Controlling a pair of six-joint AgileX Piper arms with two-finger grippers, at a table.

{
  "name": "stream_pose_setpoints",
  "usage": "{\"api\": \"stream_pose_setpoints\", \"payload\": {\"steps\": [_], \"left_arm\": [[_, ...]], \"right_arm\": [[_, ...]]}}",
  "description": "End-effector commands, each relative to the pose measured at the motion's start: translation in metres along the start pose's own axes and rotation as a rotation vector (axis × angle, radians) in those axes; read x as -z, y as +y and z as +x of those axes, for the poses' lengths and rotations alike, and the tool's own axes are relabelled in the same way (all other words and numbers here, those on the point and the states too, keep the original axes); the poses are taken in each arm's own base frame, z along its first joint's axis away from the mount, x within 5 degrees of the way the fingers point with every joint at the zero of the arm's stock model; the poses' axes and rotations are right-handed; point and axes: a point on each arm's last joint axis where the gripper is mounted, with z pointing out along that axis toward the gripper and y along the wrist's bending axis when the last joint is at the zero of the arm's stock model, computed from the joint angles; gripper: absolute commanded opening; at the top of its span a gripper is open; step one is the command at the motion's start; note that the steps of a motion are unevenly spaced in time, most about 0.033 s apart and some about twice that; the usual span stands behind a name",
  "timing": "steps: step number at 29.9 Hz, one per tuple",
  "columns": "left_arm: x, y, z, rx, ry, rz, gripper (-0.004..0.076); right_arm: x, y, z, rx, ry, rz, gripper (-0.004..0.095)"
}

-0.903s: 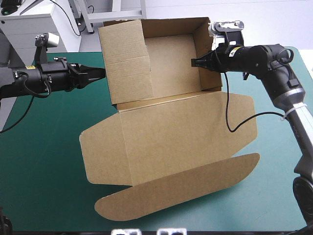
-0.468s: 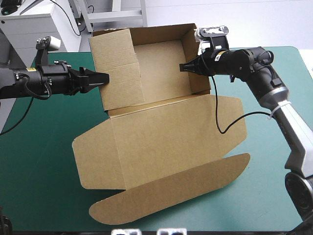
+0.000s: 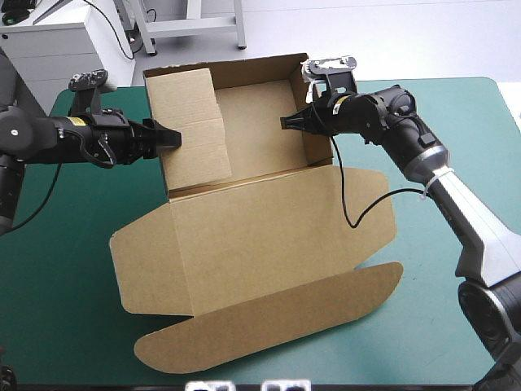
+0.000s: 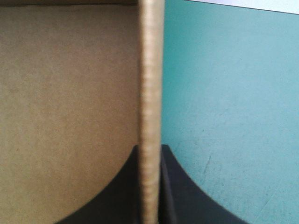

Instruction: Fold the box

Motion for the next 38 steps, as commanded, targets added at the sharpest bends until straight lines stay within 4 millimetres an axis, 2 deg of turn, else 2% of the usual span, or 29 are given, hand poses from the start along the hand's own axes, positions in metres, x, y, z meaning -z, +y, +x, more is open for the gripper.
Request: {"api": "stream_pose_setpoints", "payload": {"steps": [1, 11, 17, 21, 25, 30, 33, 38], "left_arm": [[0.0, -0.007, -0.008, 0.047, -0.076, -0.071, 0.0414], [-0.048, 0.015, -0.01, 0.135, -0.014, -0.221, 0.0395], [-0.067, 0.028, -0.009, 0.128, 0.032, -0.262, 0.0331], [-0.068, 0.025, -0.012, 0.12, 0.005, -0.244, 0.0185], [-0.068, 0.023, -0.011, 0.096, 0.027, -0.231, -0.0008], [-0.075, 0.004, -0.01, 0.046, 0.017, -0.194, -0.0008], [-0.085, -0.009, -0.008, 0.018, 0.003, -0.185, -0.0008], [-0.116, -0.016, 0.005, -0.012, 0.091, -0.25, -0.0008]], "right_arm": [[0.033, 0.015, -0.018, -0.061, -0.128, -0.087, -0.0012], [0.047, 0.03, -0.016, -0.038, -0.115, -0.124, -0.0013], [0.055, 0.03, -0.016, -0.014, -0.117, -0.112, -0.0012], [0.051, 0.024, -0.012, 0.032, -0.075, -0.042, -0.0012], [0.046, 0.018, -0.007, 0.049, -0.027, 0.019, -0.0013], [0.034, 0.015, 0.0, 0.051, 0.048, 0.05, -0.0013], [0.024, 0.011, 0.01, 0.048, 0.136, 0.082, -0.0014], [0.005, 0.005, 0.036, 0.042, 0.264, 0.109, -0.0014]]}}
